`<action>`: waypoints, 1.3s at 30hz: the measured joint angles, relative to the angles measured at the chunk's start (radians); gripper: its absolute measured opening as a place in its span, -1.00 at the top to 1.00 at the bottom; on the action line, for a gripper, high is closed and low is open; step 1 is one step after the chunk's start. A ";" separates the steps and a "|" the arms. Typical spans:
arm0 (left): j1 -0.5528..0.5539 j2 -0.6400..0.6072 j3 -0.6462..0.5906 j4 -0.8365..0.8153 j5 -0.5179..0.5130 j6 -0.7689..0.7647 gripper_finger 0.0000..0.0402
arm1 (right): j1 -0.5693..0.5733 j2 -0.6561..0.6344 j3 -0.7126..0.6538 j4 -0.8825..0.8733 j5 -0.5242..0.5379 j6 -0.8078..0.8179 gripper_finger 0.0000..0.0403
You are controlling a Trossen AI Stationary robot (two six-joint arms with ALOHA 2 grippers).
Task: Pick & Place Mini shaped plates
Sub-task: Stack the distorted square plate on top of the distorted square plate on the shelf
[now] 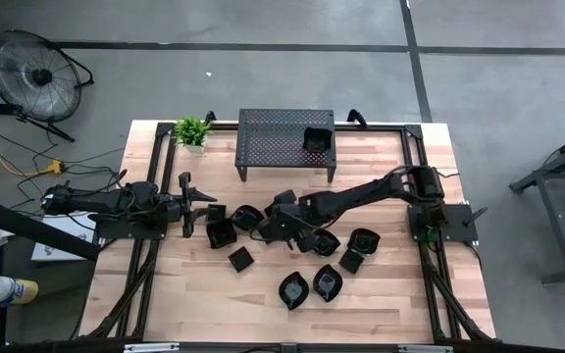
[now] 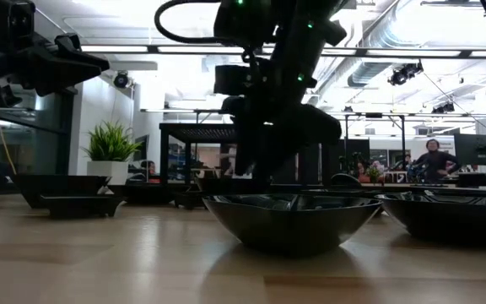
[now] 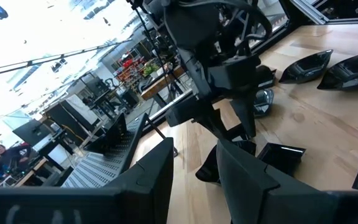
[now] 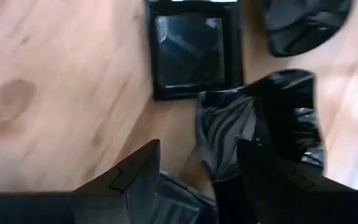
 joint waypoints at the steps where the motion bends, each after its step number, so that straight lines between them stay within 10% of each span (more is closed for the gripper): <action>1: 0.000 0.000 0.000 0.000 0.000 0.000 0.40 | 0.000 0.000 0.000 0.011 0.000 0.000 -0.03; 39: 0.000 0.000 0.000 0.000 0.000 0.000 0.40 | -0.005 0.028 0.001 -0.024 0.056 -0.049 0.56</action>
